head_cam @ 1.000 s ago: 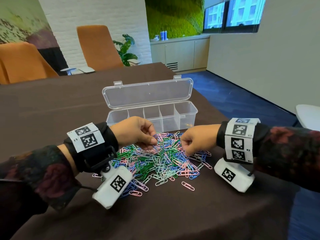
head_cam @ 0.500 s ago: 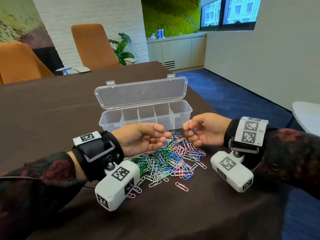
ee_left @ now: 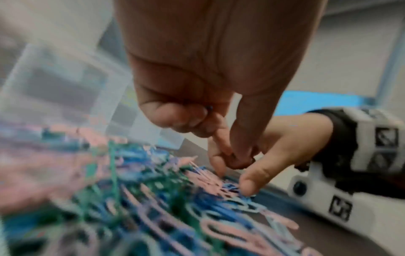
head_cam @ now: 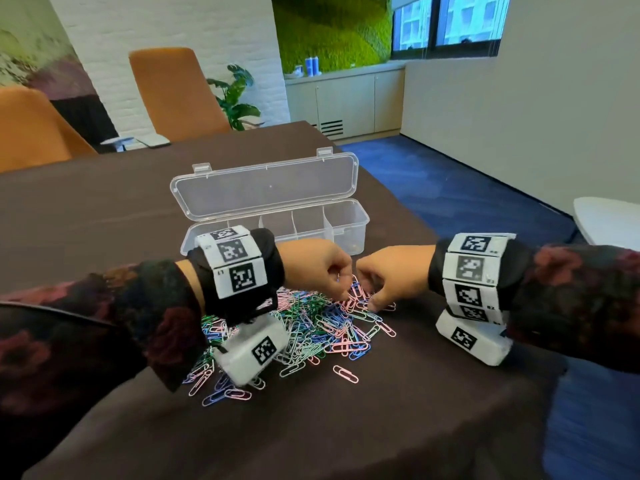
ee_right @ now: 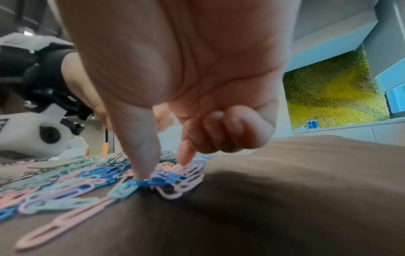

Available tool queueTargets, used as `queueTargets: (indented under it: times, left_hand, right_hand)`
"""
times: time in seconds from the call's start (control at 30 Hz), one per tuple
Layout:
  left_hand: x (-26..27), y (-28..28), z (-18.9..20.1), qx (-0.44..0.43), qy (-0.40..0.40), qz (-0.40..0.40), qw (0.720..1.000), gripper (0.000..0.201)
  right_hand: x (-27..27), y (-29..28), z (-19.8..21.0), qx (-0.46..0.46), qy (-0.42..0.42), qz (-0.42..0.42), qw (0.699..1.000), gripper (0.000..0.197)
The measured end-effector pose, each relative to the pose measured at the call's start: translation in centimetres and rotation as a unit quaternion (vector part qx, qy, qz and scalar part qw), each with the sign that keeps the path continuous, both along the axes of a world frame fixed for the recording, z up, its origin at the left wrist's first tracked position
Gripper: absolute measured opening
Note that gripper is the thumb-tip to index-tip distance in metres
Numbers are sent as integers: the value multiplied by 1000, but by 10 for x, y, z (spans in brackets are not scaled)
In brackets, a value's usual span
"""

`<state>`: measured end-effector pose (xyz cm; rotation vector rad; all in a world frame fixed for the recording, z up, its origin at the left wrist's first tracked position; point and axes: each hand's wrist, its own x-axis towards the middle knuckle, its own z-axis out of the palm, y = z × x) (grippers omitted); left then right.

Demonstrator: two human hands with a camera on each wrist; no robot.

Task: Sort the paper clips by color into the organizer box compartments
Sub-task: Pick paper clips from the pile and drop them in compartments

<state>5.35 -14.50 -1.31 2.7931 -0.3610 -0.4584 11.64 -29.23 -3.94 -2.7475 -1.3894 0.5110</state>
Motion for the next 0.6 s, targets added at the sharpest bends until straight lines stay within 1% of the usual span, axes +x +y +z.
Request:
queueTargets:
  times: [0.1,0.17,0.23,0.33,0.37,0.4,0.43,0.47,0.53,0.57,0.6]
  left_hand:
    - [0,-1,1,91,16,-66,994,18]
    - [1,-2,-5,120,25,-88,989,22]
    - [2,-3,-13,135,15,-98,986,20]
    - [4,-3,-20,140,-12,-100,985,11]
    - [4,-2,-21,136,-16,-98,986,8]
    - [5,-1,-21,129,-14,-98,987,7]
    - [5,0,-20,120,-9,-97,988,8]
    - [4,1,-19,109,-4,-95,989,9]
    - [4,6,-18,74,5,-80,994,10]
    - [4,9,-17,47,12,-67,997,10]
    - [3,13,-16,15,22,-50,998,10]
  right_hand:
    - [4,1,-2,-18,12,1,1000,23]
    - [6,1,-3,-22,28,11,999,26]
    - [6,0,-1,-12,36,11,999,26]
    - [9,-5,5,40,68,-17,997,25]
    - [11,-8,7,71,98,-38,992,24]
    - [11,-11,8,113,147,-66,980,23]
    - [11,-13,8,168,212,-100,957,24]
    - [11,-16,8,232,283,-134,921,25]
    - [12,-20,7,347,404,-182,827,27]
    - [14,-23,7,385,442,-194,787,26]
    - [14,-25,7,410,470,-200,756,23]
